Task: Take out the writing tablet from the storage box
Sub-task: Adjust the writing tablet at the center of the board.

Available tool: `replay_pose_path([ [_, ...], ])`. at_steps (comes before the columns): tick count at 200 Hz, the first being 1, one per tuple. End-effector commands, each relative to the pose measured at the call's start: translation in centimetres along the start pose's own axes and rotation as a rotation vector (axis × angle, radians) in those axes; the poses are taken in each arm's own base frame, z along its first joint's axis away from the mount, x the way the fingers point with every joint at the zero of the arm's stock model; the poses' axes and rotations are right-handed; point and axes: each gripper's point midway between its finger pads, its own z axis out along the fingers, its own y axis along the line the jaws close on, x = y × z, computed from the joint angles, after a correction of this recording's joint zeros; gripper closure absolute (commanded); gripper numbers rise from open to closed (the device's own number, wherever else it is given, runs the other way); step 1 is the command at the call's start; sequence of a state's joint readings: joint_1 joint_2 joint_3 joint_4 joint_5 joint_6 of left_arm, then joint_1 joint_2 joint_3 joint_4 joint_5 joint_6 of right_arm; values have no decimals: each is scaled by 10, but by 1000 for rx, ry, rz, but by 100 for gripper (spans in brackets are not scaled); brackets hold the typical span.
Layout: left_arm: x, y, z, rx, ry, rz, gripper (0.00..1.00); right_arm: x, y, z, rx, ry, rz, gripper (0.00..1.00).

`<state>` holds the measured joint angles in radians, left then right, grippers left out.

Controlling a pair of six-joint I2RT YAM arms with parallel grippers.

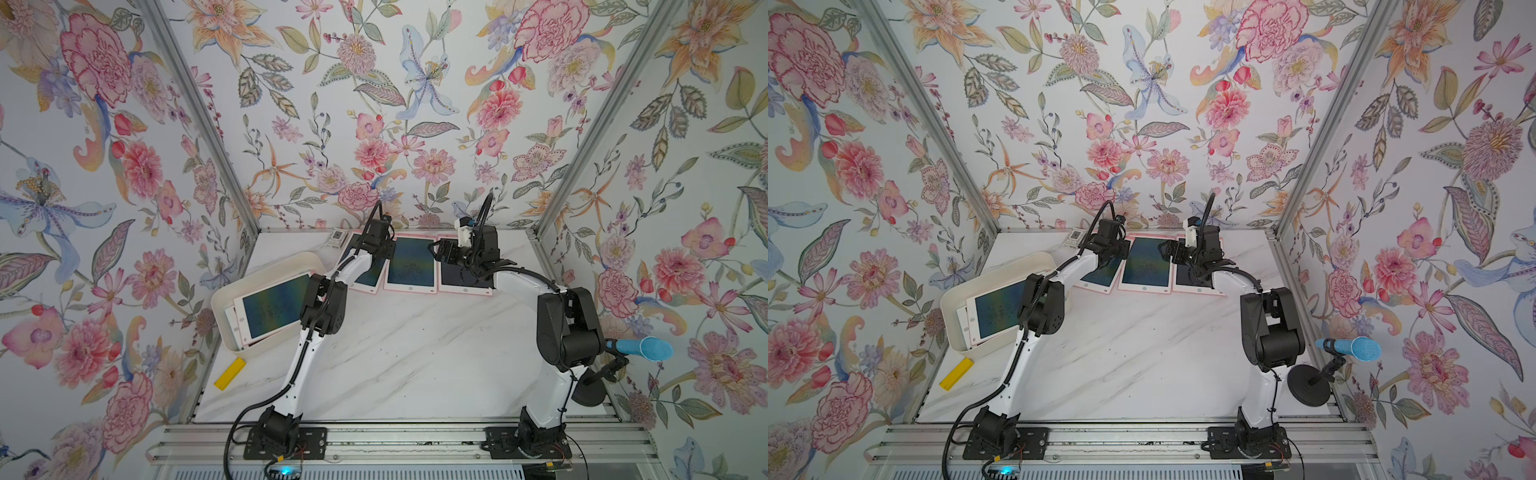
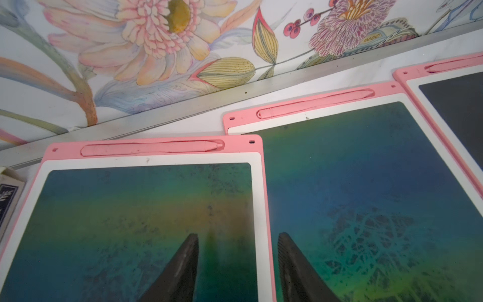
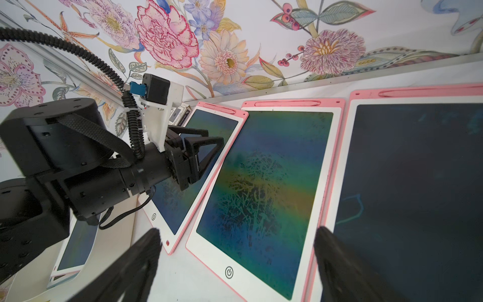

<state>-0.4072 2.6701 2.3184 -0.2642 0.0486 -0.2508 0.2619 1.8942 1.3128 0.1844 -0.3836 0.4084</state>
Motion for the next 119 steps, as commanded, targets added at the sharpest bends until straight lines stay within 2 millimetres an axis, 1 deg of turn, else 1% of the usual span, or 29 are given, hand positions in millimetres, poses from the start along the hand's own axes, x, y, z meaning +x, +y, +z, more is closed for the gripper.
replay_pose_path([
  [1,25,-7,12,9,66,8,48,-17,14,-16,-33,-56,-15,8],
  [8,26,-6,14,7,67,5,48,-16,14,-16,-33,-55,-16,8],
  [14,27,-10,15,14,68,9,48,-16,15,-17,-33,-58,-18,8],
  [32,27,-10,17,13,66,10,48,-14,15,-20,-33,-57,-21,8],
  [41,28,-13,17,15,66,14,48,-14,15,-21,-34,-60,-22,8],
  [76,28,-11,17,3,72,18,48,-14,16,-23,-35,-63,-24,8],
  [108,28,-17,18,-1,77,44,48,-13,18,-24,-45,-64,-27,8],
  [119,29,-14,19,-16,85,43,48,-13,20,-24,-51,-65,-30,8],
])
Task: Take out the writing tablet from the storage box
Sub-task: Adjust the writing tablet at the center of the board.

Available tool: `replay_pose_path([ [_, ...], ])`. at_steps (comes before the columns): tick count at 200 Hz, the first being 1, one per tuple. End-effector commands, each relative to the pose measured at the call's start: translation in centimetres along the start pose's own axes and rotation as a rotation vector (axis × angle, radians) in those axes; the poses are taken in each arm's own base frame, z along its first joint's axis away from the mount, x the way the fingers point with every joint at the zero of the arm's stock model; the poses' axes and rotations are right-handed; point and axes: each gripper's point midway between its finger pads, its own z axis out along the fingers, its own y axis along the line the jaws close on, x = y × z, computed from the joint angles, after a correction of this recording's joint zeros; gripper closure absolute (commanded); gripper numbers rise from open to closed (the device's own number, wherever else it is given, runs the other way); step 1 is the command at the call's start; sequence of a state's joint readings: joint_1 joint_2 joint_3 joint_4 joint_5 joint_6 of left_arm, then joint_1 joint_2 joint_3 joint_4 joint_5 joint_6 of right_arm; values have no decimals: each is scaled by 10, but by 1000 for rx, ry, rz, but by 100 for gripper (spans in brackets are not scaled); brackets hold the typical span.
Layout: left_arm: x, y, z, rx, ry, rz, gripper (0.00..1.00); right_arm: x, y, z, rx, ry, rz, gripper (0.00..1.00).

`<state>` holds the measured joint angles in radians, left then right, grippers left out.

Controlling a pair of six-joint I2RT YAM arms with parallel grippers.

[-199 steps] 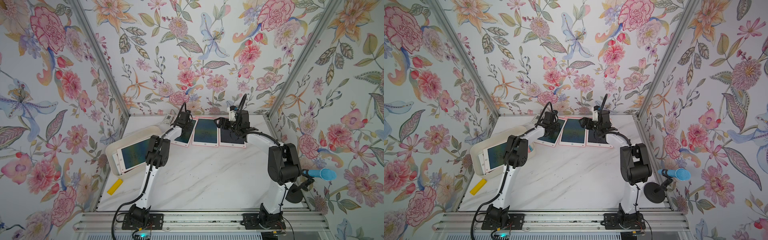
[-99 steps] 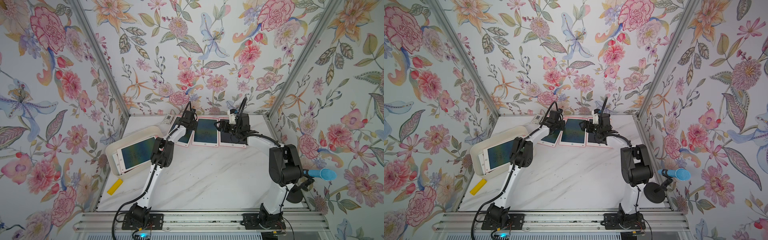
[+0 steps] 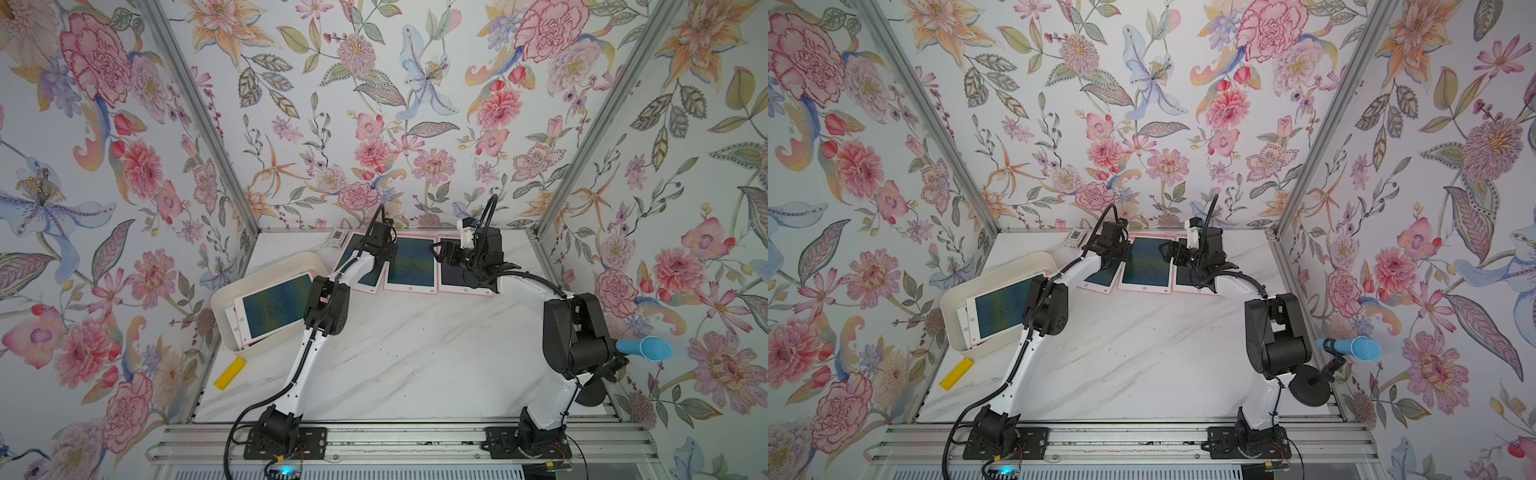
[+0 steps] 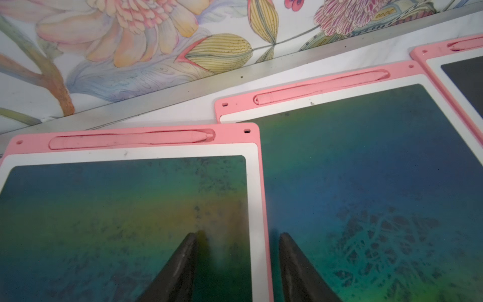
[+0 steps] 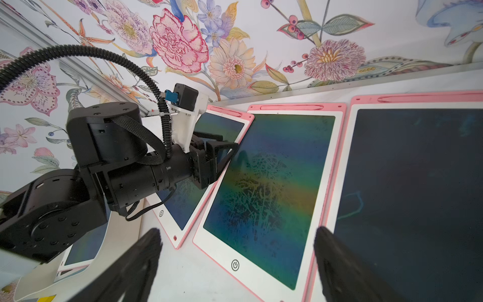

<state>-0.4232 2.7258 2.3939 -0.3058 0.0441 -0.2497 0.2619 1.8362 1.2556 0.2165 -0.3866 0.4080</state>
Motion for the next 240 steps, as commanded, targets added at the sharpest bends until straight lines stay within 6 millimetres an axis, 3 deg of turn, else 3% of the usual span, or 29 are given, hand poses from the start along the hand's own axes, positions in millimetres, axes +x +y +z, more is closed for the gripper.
replay_pose_path([
  [1,21,-3,10,-24,65,30,47,-11,12,-10,-38,-38,-18,8],
  [98,39,28,13,-135,145,-5,45,-11,26,-14,-87,-41,-40,8],
  [159,34,53,10,-202,124,-69,47,-1,38,-8,-123,-4,-78,9],
  [240,30,71,13,-200,101,-109,46,7,44,-2,-147,20,-91,9],
])
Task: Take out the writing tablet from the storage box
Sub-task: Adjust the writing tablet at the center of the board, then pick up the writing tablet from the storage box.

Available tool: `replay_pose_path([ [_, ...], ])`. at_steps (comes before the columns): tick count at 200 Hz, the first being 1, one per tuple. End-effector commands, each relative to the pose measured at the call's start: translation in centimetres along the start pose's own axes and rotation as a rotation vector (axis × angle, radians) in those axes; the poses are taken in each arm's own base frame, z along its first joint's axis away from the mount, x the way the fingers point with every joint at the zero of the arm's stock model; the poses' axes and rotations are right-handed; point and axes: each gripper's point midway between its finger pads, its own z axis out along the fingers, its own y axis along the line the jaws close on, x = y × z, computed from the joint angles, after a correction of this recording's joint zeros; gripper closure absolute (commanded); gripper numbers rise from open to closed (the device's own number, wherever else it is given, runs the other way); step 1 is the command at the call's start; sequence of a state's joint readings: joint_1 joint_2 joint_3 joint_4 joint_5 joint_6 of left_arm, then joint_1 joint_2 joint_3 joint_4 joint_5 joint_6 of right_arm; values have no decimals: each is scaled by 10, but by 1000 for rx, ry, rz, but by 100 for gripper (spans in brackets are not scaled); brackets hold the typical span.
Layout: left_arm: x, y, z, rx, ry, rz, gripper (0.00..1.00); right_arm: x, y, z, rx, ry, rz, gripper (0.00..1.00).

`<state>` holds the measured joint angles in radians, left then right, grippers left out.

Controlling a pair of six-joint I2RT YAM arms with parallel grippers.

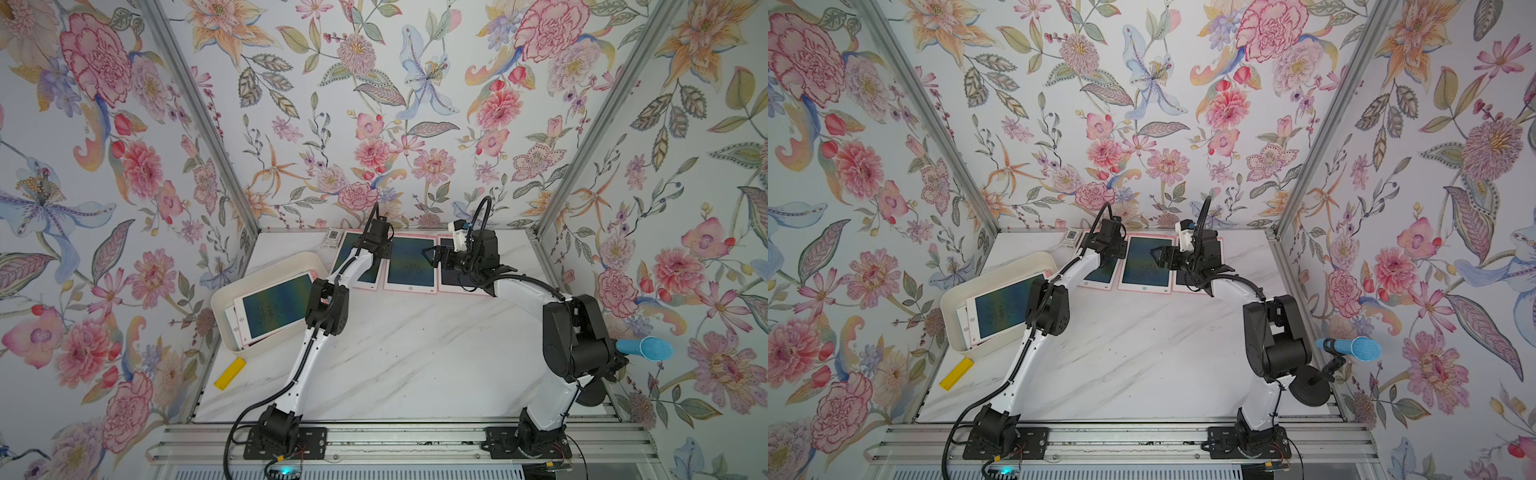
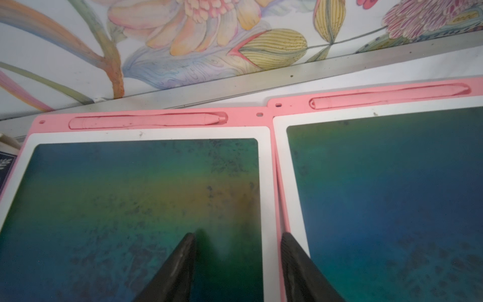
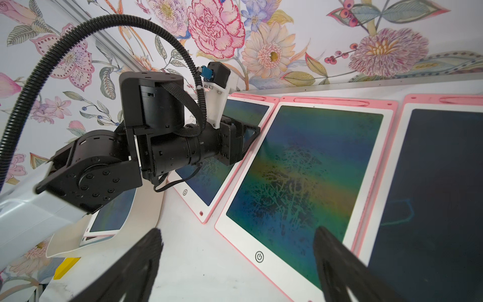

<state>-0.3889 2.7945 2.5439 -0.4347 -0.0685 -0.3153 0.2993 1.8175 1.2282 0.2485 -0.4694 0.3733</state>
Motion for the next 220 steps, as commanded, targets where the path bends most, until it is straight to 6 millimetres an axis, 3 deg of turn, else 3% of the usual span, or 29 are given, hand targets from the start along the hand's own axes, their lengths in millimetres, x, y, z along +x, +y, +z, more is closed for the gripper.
replay_pose_path([
  [1,25,28,16,-60,63,-23,45,-6,11,-1,-33,-9,-34,9],
  [53,21,18,4,-19,38,-1,48,-1,11,4,-33,18,-36,9],
  [109,-37,14,-76,21,-161,-1,42,7,3,16,13,78,-5,8],
  [143,-51,35,-134,-26,-208,-3,42,21,-4,27,39,114,46,8],
  [157,-46,56,-157,-59,-193,-44,42,28,-5,31,65,146,58,8],
  [174,-22,90,-180,-116,-144,-116,42,35,0,31,77,176,42,8],
  [220,76,194,-242,-382,22,-289,41,59,40,32,33,272,-35,9],
])
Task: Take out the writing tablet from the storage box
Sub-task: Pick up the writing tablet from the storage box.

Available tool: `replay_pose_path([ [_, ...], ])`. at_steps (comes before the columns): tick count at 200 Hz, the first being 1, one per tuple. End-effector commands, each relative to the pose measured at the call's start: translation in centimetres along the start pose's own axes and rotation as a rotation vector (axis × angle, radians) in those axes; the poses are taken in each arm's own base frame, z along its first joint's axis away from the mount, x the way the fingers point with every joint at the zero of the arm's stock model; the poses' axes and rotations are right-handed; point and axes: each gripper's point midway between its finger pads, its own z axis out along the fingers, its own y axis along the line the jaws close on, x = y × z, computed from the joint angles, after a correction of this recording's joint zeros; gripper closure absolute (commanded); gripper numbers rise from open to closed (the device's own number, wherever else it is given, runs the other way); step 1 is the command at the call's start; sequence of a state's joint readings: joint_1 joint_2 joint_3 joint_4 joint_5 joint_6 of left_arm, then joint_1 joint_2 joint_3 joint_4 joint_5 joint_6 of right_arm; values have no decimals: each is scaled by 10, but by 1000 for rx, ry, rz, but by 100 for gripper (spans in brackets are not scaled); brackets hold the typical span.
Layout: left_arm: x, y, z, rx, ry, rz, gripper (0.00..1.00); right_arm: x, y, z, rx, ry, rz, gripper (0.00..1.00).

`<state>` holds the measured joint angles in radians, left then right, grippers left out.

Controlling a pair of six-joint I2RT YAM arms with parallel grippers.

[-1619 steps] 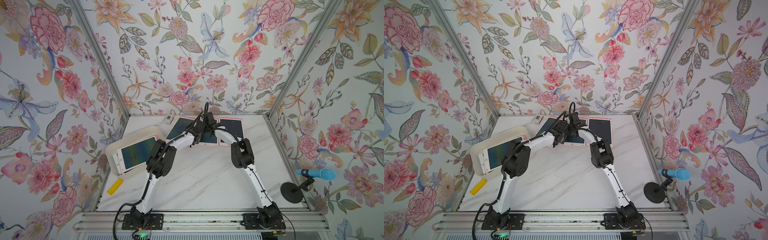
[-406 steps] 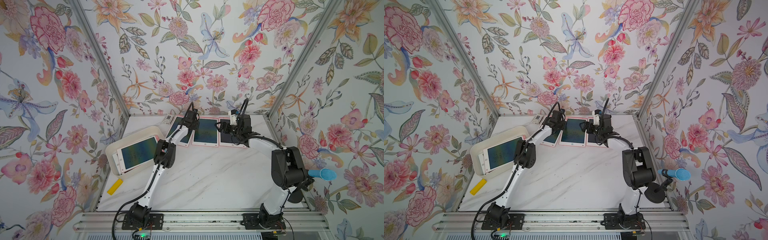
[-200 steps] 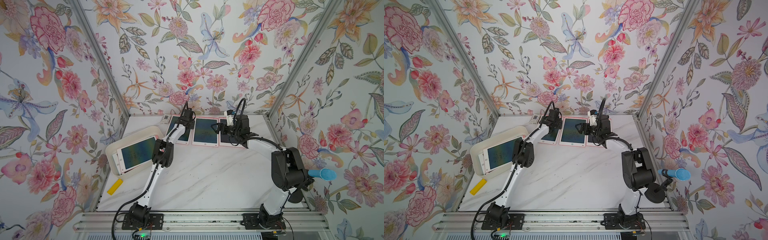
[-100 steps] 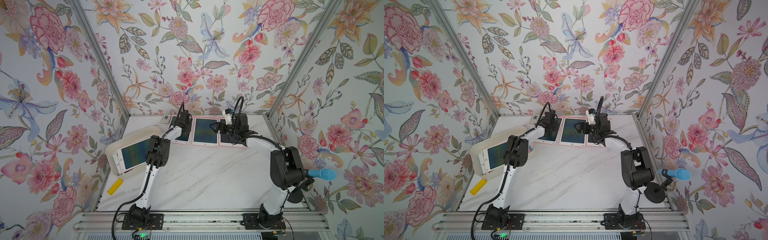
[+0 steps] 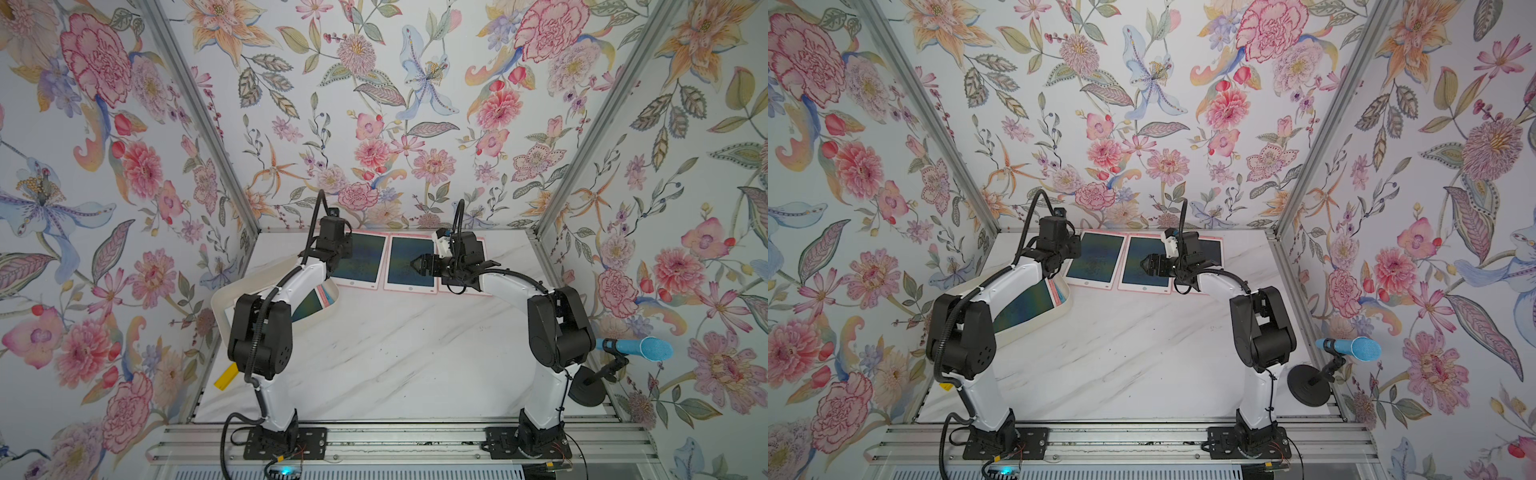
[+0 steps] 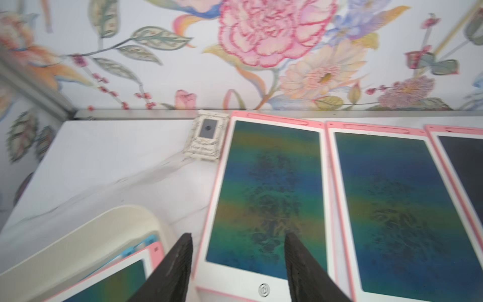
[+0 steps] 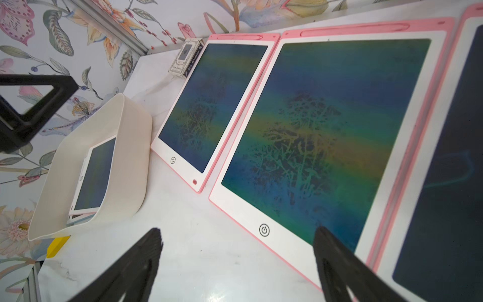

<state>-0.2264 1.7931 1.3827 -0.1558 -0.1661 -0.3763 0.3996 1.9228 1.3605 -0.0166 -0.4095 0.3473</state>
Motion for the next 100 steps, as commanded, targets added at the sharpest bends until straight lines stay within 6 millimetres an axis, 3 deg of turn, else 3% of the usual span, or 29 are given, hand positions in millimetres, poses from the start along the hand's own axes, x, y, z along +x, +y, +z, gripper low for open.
replay_pose_path([
  [1,58,71,-16,-201,139,-80,41,5,29,-3,-20,43,-69,9],
  [22,81,110,-39,-255,152,-163,41,13,59,10,-66,86,-117,9],
  [26,77,117,-49,-264,131,-183,41,14,65,13,-71,91,-125,9],
  [44,93,142,-58,-309,164,-222,41,19,91,28,-123,121,-162,11],
  [69,117,164,-65,-346,190,-278,41,27,128,55,-165,179,-226,13],
  [77,123,170,-67,-347,185,-297,41,39,151,64,-192,202,-258,14],
  [100,137,189,-75,-381,185,-347,41,52,180,86,-235,228,-300,15],
])
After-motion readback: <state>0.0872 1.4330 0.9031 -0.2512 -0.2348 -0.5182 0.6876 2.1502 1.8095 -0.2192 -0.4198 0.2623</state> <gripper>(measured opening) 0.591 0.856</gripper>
